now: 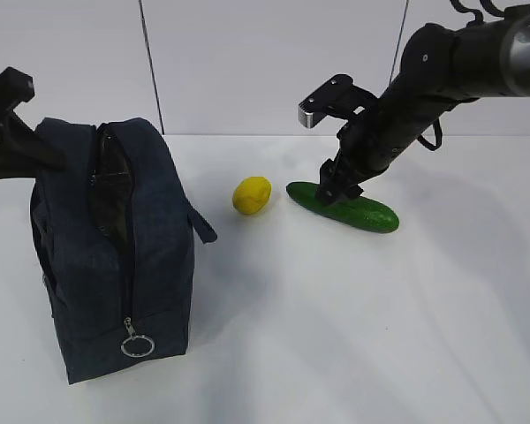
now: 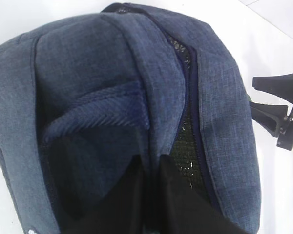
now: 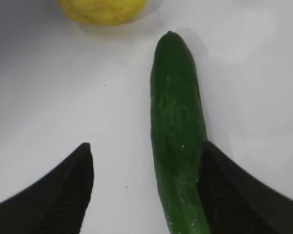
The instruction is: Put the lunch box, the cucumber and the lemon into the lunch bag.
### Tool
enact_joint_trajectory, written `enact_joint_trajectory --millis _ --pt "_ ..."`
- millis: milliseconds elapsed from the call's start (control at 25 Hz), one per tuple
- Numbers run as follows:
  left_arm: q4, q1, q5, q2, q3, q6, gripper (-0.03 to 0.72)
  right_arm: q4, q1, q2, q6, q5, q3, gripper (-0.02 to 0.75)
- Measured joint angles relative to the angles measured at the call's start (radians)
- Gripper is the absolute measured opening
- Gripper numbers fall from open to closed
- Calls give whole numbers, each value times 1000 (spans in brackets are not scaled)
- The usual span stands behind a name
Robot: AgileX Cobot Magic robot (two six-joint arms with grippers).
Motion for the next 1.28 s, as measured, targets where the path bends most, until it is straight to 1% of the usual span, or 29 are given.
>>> enact_joint_trajectory --millis 200,560,800,1120,1200,1280 --pt "2 0 0 0 0 0 21 -8 -3 28 -14 -14 -10 526" --pt "4 0 0 -4 0 0 21 -37 -7 106 -21 -15 -81 529" --pt "4 0 0 -4 0 0 21 -39 -26 148 -23 -7 -109 529" --pt "4 0 0 -4 0 0 21 -29 -26 180 -29 4 -120 528" --pt "4 0 0 -4 0 0 21 -21 -28 180 -29 4 -120 509" --pt "4 0 0 -4 0 0 21 -18 -28 180 -29 4 -120 473"
